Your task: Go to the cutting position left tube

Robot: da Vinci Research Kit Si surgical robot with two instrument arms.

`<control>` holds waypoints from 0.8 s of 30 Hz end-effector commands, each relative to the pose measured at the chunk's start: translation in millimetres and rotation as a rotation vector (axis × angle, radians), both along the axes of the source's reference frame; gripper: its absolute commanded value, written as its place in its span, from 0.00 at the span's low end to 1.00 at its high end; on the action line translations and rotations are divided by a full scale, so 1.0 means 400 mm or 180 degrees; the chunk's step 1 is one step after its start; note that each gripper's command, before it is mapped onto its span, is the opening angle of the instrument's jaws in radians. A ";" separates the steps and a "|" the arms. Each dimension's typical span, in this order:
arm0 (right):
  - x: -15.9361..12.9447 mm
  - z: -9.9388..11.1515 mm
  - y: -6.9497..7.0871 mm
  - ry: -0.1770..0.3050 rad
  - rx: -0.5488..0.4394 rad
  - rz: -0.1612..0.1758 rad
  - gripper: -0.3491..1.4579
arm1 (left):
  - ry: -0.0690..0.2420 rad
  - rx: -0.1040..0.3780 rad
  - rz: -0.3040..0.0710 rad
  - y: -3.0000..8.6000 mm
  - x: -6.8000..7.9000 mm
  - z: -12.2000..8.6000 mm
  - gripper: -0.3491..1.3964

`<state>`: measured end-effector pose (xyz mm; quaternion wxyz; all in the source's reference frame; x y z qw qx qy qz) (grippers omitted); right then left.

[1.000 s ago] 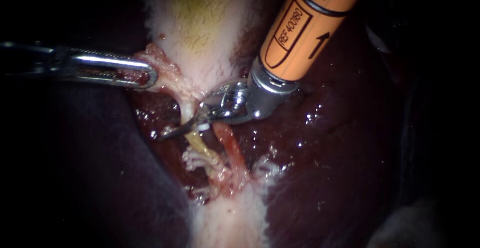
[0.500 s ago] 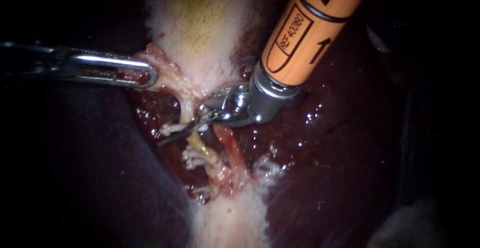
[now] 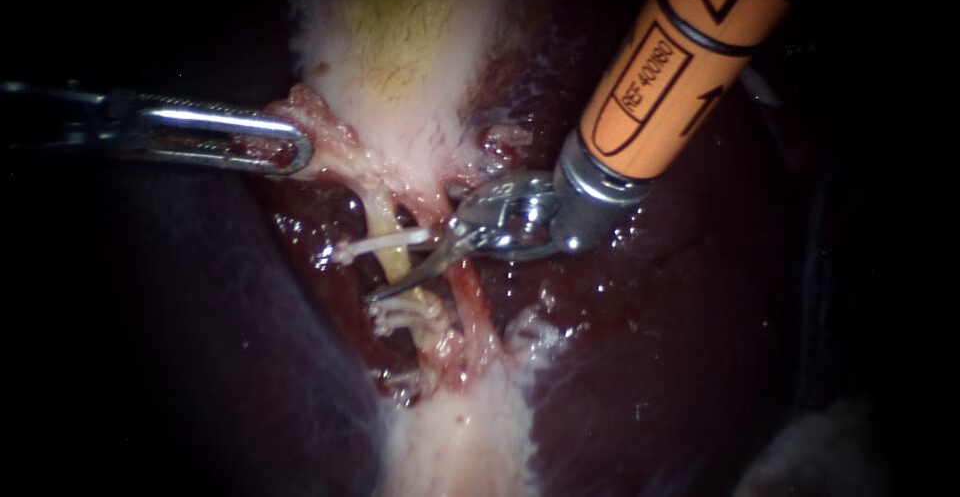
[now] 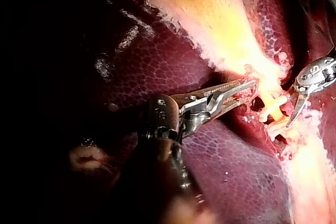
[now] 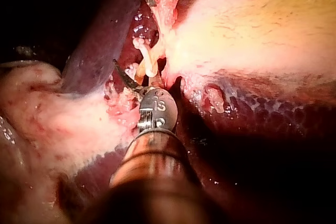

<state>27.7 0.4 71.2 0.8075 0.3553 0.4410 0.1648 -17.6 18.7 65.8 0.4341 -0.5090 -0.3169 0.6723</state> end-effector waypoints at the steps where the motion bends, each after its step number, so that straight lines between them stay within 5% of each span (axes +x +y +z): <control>1: -0.0011 0.0000 0.0001 0.0002 0.0001 0.0004 0.98 | 0.0001 -0.0001 -0.0001 0.0001 0.0001 0.0001 0.00; 24: -0.0004 0.0007 -0.0021 0.0073 0.0001 -0.0002 0.98 | 0.0007 -0.0002 -0.0009 0.0003 0.0003 0.0003 0.00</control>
